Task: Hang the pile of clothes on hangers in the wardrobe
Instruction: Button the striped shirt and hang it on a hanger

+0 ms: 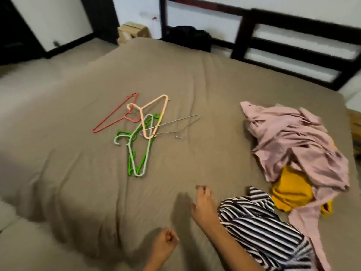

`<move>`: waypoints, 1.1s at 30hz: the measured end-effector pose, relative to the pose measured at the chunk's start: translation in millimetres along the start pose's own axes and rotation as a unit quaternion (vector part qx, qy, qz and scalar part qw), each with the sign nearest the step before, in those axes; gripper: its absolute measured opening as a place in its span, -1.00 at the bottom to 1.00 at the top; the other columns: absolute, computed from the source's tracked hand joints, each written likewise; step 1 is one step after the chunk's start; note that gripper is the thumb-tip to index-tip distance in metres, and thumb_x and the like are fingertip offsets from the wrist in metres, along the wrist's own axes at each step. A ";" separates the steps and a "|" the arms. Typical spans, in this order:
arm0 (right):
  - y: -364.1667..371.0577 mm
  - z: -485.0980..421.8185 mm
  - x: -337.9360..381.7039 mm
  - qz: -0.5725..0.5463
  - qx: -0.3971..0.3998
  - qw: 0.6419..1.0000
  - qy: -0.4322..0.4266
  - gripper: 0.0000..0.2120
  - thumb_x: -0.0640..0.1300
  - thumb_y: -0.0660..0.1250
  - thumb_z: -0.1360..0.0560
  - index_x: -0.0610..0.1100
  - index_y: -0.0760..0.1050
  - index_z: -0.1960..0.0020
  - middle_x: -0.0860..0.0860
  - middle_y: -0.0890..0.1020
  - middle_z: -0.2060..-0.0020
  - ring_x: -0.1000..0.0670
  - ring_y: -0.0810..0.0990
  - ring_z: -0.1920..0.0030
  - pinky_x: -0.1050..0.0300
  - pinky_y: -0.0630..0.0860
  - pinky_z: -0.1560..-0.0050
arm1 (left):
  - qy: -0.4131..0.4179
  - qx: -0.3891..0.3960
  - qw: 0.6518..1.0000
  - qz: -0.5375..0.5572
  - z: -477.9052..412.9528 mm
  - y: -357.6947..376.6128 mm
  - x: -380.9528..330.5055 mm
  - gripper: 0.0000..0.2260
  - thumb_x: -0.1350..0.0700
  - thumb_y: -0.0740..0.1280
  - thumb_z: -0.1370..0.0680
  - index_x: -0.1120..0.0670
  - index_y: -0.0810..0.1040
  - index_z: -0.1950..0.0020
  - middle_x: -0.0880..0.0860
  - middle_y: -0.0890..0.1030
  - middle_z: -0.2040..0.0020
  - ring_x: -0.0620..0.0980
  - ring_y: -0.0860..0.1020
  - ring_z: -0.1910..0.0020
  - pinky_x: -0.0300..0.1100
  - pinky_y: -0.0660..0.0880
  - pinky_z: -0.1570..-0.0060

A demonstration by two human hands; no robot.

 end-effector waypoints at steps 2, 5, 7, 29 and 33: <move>24.2 -41.9 45.0 -0.064 0.064 0.993 -0.068 -0.48 -0.18 0.38 -0.40 -0.24 0.34 -0.32 -0.18 0.40 -0.21 -0.19 0.41 -0.22 0.06 0.33 -0.28 | -0.008 -0.092 0.993 0.073 -26.3 -30.6 28.4 -0.78 -0.03 0.41 -0.27 0.01 0.40 0.27 -0.04 0.48 0.30 -0.02 0.45 0.20 -0.10 0.50 0.00; 72.1 -101.2 97.1 -0.081 0.104 0.983 -0.127 -0.52 -0.25 0.25 -0.45 -0.25 0.29 -0.35 -0.20 0.37 -0.25 -0.20 0.36 -0.28 0.05 0.27 -0.33 | -0.012 -0.173 0.980 0.100 -57.8 -75.9 47.2 -0.79 0.04 0.41 -0.28 0.03 0.39 0.27 0.00 0.52 0.30 0.01 0.49 0.21 -0.10 0.43 0.05; 104.9 -132.9 122.3 -0.061 0.118 0.977 -0.164 -0.54 -0.28 0.23 -0.43 -0.26 0.33 -0.33 -0.21 0.41 -0.23 -0.22 0.39 -0.26 0.01 0.31 -0.31 | -0.008 -0.205 0.976 0.076 -68.4 -107.3 39.1 -0.79 0.24 0.39 -0.44 0.03 0.39 0.25 0.01 0.54 0.26 0.03 0.52 0.20 -0.22 0.36 0.14; 98.5 -156.6 96.8 -0.485 0.082 0.870 0.024 -0.68 -0.55 0.24 -0.40 -0.15 0.47 0.11 -0.04 0.57 0.26 0.27 0.53 0.34 0.33 0.48 0.22 | -0.055 -0.247 0.967 -0.017 -115.0 -134.6 50.0 -0.85 0.27 0.35 -0.43 0.04 0.46 0.21 0.17 0.62 0.13 0.14 0.58 0.06 -0.18 0.40 0.12; 50.0 -93.6 44.8 -0.565 0.112 0.817 0.014 -0.71 -0.56 0.24 -0.43 -0.24 0.50 -0.01 -0.06 0.56 0.22 0.22 0.56 0.24 0.34 0.54 0.15 | 0.057 -0.275 0.932 0.227 -101.9 -121.6 -44.8 -0.86 0.01 0.31 -0.55 0.06 0.49 0.14 0.05 0.57 0.21 -0.01 0.53 0.20 -0.15 0.48 0.15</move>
Point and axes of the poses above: each hand's wrist, its own z-axis away from the middle knuckle, its own y-axis out of the palm, x = y × z, the point moved 6 cm from there along -z, towards the middle knuckle
